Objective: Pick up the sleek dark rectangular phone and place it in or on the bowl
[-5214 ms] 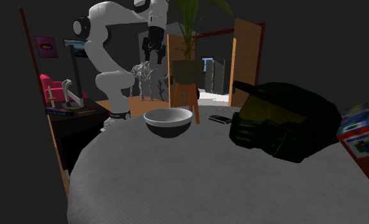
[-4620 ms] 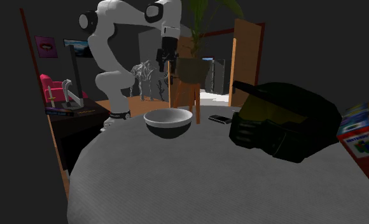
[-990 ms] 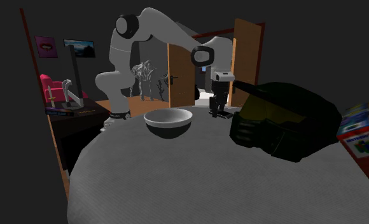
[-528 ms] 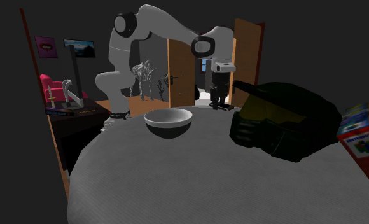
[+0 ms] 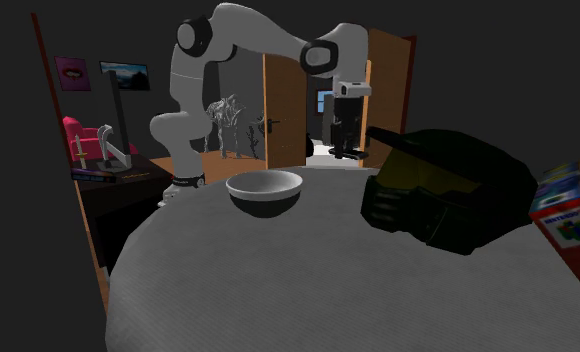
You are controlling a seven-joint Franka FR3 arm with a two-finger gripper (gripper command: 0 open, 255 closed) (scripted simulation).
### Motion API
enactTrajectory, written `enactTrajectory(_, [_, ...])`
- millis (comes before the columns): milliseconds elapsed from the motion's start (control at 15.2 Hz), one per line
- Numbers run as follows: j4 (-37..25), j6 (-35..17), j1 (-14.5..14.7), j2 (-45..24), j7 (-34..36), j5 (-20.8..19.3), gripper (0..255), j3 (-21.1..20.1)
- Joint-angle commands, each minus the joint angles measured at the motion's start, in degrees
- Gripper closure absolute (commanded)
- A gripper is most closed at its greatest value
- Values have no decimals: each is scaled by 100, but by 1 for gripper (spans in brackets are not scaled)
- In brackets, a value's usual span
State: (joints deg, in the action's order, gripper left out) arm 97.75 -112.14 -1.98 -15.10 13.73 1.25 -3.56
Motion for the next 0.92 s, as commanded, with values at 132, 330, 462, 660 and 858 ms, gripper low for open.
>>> enactTrajectory(132, [-254, 300, -3, 46, 2, 0, 255, 1])
enactTrajectory(330, [-438, 519, -4, 80, 8, 1, 255, 0])
enactTrajectory(462, [-569, 667, -3, 97, 11, 1, 255, 0])
enactTrajectory(660, [-249, 618, -146, 362, -215, 31, 255, 79])
enactTrajectory(858, [208, 524, -351, 713, -565, 64, 255, 216])
